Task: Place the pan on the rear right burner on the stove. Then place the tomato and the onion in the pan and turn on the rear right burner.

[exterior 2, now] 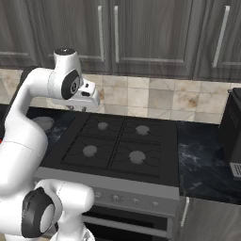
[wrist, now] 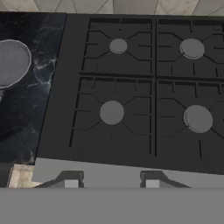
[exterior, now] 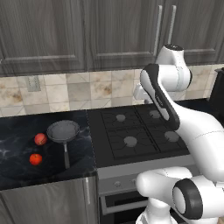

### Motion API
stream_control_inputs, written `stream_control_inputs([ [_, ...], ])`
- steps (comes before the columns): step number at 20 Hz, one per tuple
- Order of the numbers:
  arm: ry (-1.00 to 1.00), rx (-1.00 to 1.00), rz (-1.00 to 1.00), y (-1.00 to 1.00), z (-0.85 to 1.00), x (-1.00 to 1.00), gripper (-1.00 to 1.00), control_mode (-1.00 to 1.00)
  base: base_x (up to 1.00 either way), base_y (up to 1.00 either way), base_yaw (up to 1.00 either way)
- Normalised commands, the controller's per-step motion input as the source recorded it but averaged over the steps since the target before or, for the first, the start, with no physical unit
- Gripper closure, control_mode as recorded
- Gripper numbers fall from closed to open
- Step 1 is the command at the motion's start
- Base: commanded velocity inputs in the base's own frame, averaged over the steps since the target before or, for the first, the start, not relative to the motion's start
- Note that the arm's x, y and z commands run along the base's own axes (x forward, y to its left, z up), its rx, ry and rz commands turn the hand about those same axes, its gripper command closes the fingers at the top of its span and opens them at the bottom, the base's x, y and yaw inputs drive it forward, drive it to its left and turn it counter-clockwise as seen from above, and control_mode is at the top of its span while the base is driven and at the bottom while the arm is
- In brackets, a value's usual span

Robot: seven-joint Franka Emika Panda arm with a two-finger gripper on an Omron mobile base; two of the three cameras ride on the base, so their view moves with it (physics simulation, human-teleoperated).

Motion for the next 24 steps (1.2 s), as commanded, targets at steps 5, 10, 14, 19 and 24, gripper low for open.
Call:
stream_control_inputs([
  [5,0.00,0.00,0.00,0.07,0.00,0.00,-1.00,-1.00,0.00,0.00,0.00],
  [10,0.01,0.00,0.00,0.23,0.00,-0.01,-1.00,-1.00,0.00,0.00,0.00],
  [14,0.02,0.00,0.00,0.30,0.00,0.00,-1.00,-1.00,0.00,0.00,0.00],
  [19,0.03,0.00,0.00,0.34,0.00,0.00,-1.00,-1.00,0.00,0.00,0.00],
  [24,0.06,0.00,0.00,0.36,0.00,0.00,-1.00,-1.00,0.00,0.00,0.00],
])
